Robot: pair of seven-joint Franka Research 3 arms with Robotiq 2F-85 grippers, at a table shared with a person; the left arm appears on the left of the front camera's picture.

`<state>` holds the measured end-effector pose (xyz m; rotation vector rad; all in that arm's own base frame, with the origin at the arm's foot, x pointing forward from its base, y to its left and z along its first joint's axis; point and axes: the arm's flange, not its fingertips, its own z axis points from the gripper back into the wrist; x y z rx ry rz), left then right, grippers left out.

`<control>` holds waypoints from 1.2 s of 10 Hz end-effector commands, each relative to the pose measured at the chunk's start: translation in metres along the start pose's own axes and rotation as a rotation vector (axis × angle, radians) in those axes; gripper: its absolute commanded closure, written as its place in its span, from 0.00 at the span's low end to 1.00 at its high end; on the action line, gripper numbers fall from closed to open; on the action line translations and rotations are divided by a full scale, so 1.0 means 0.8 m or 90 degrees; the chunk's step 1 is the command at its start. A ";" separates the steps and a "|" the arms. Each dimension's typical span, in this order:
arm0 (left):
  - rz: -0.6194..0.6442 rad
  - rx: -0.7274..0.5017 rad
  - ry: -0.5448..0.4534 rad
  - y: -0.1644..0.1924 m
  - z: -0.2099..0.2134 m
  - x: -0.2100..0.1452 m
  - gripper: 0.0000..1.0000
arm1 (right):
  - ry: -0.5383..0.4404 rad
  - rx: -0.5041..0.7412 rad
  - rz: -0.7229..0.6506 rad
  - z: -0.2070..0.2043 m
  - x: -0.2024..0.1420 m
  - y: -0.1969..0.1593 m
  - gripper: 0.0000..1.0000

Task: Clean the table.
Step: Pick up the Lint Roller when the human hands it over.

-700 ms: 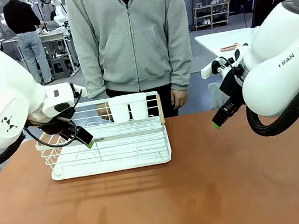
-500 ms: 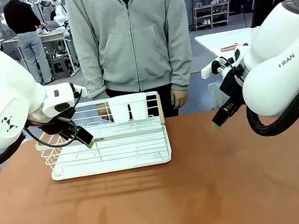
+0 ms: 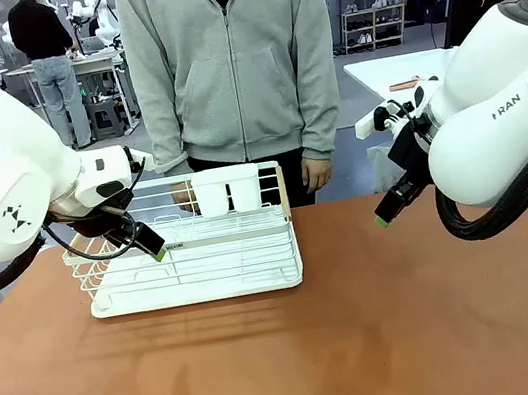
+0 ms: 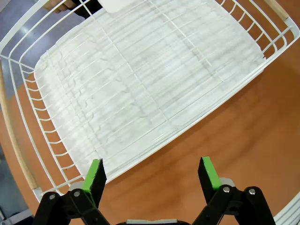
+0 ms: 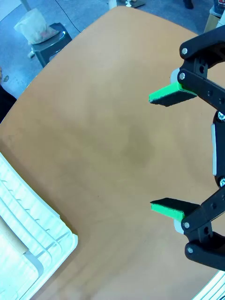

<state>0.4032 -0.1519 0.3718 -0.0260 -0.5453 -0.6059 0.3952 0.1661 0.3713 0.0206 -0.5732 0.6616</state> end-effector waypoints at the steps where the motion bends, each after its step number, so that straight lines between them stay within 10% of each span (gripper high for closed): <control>1: 0.000 0.000 0.000 0.000 0.000 0.000 0.00 | 0.000 0.001 -0.001 0.000 0.000 0.001 0.00; 5: 0.000 0.000 0.000 0.000 0.000 0.000 0.00 | 0.001 0.096 -0.073 0.019 0.014 -0.014 0.00; 12: 0.412 -0.528 -0.190 0.176 0.110 -0.035 0.00 | -0.075 0.352 -0.514 0.103 0.019 -0.160 0.00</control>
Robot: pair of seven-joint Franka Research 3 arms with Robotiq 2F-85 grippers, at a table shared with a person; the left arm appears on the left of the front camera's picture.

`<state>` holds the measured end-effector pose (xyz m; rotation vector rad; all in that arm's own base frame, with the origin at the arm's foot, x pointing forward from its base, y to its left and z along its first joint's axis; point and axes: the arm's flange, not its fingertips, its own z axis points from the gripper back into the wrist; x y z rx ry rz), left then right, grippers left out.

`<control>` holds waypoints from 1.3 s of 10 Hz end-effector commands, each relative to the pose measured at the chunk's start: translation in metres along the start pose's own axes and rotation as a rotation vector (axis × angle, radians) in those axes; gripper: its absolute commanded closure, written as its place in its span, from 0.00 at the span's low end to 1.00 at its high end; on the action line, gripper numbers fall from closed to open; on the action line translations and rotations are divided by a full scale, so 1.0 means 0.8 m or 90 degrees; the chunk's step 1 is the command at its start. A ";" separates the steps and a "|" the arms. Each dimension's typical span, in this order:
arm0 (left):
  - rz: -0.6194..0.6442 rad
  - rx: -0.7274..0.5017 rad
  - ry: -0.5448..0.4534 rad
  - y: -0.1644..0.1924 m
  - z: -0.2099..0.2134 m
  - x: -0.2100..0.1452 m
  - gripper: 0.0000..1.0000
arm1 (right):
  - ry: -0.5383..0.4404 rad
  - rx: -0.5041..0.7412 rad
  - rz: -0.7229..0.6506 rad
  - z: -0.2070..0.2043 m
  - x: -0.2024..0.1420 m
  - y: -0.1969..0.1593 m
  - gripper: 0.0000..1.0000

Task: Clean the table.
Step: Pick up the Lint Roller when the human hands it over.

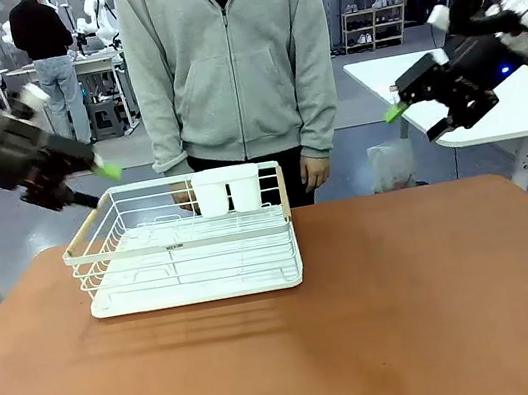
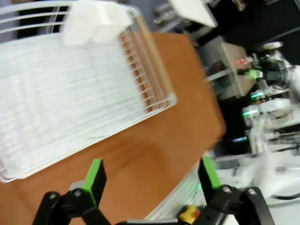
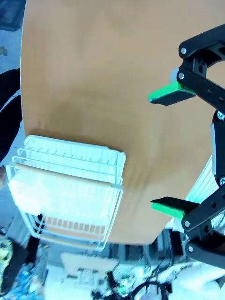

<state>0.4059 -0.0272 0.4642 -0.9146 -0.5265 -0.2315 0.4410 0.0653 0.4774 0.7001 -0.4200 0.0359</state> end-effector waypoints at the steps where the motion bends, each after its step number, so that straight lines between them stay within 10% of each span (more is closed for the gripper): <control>1: 0.122 -0.111 -0.052 0.054 0.046 0.006 0.00 | -0.026 0.114 -0.071 0.024 -0.005 -0.036 0.00; 8: 0.360 -0.160 -0.021 0.167 0.205 -0.019 0.00 | -0.083 0.315 -0.252 0.104 -0.037 -0.218 0.00; 13: 0.419 -0.121 -0.026 0.202 0.223 -0.035 0.00 | -0.102 0.316 -0.248 0.111 -0.050 -0.243 0.00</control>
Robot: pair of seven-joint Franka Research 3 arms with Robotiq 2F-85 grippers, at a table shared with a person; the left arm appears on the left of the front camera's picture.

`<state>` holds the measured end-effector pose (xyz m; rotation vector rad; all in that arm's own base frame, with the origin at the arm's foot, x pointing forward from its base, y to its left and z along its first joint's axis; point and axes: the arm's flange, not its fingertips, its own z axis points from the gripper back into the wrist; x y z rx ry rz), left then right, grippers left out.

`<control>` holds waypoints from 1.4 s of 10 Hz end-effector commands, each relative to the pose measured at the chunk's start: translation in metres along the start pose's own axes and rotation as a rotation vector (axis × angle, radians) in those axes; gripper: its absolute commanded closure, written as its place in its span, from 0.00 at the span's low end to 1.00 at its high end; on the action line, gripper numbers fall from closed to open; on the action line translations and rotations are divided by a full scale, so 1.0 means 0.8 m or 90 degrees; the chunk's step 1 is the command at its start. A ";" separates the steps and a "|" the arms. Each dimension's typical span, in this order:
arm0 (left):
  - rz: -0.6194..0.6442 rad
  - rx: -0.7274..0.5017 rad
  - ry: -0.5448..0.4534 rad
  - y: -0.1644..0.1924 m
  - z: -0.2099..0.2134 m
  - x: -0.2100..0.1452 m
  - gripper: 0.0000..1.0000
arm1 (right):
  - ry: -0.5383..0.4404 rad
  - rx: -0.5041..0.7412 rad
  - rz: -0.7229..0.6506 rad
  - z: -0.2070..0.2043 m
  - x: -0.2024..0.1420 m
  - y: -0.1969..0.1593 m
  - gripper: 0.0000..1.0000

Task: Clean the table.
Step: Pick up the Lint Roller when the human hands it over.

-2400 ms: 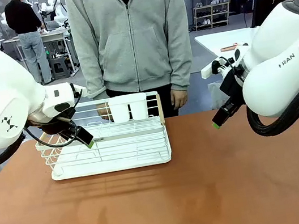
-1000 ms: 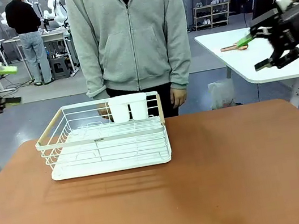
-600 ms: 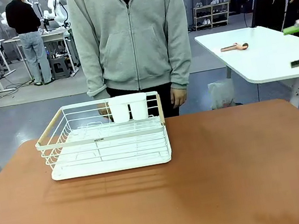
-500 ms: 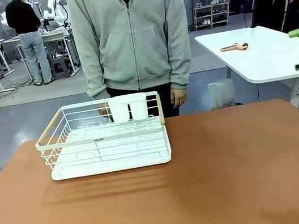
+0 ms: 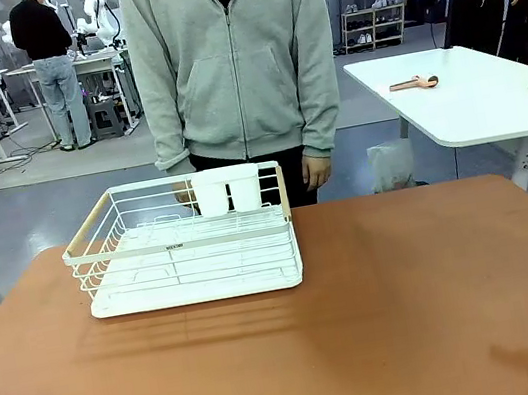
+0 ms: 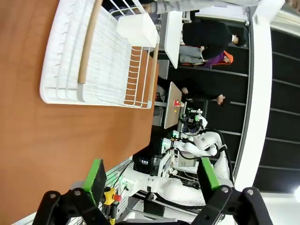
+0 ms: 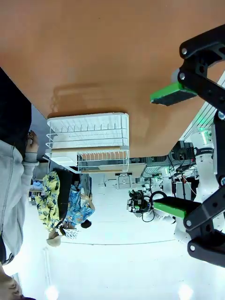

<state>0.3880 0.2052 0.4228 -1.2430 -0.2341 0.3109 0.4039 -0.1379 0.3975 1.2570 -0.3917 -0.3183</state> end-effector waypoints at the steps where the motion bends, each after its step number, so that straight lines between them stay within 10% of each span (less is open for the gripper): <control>1: 0.020 0.001 -0.011 0.003 0.013 0.002 0.00 | -0.009 0.014 0.023 0.000 0.001 0.007 0.00; 14: 0.032 0.032 -0.027 0.013 0.093 -0.030 0.00 | -0.053 0.012 0.043 0.105 -0.013 -0.037 0.00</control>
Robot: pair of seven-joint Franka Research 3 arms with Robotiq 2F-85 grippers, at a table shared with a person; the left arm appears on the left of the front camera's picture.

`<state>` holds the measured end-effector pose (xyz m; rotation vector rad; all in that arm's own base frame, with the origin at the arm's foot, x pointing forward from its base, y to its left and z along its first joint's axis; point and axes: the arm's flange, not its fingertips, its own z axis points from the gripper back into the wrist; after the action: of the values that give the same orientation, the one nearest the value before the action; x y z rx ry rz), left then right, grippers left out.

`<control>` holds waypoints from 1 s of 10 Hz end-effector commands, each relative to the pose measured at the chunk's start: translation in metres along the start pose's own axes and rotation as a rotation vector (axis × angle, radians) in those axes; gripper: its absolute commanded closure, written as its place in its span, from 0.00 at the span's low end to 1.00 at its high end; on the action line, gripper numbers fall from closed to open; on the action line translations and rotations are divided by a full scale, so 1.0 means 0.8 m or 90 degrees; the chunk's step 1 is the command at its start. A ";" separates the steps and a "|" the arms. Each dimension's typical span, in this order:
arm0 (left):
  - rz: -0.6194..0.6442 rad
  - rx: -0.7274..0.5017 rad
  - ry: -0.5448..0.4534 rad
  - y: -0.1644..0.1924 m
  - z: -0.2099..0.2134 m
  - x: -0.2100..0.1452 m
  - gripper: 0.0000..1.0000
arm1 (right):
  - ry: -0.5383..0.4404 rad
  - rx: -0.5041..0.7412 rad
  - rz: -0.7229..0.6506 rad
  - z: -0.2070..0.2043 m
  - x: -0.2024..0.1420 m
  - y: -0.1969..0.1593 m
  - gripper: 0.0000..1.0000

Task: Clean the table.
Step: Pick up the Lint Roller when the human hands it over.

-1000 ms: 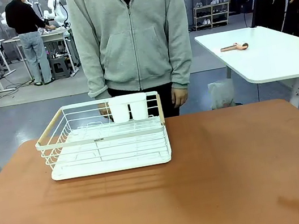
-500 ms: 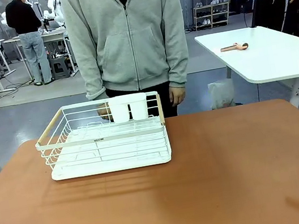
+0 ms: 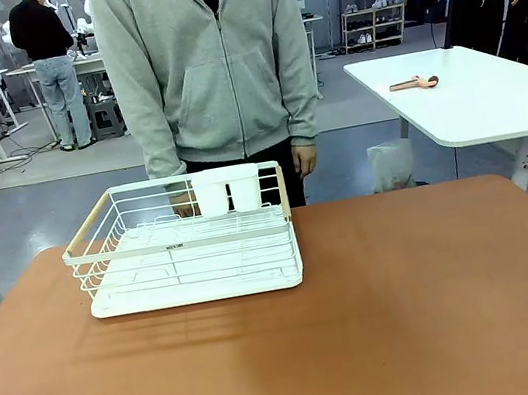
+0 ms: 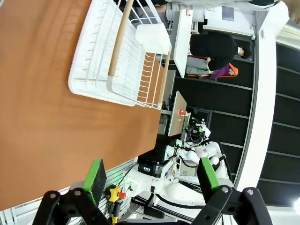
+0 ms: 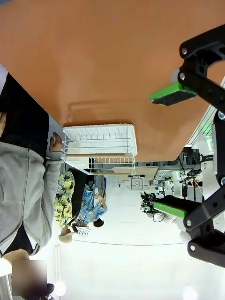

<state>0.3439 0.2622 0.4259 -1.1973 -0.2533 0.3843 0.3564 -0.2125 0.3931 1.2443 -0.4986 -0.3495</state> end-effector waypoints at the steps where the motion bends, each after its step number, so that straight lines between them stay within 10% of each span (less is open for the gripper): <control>1: 0.013 0.003 0.003 -0.006 0.014 -0.006 0.00 | 0.006 0.009 0.020 0.003 0.000 -0.007 0.00; 10: 0.005 0.005 -0.007 0.002 0.011 -0.003 0.00 | 0.001 0.000 0.003 0.001 0.000 -0.006 0.00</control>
<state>0.3412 0.2684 0.4262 -1.1820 -0.2498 0.4139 0.3570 -0.2145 0.3863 1.2442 -0.4960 -0.3451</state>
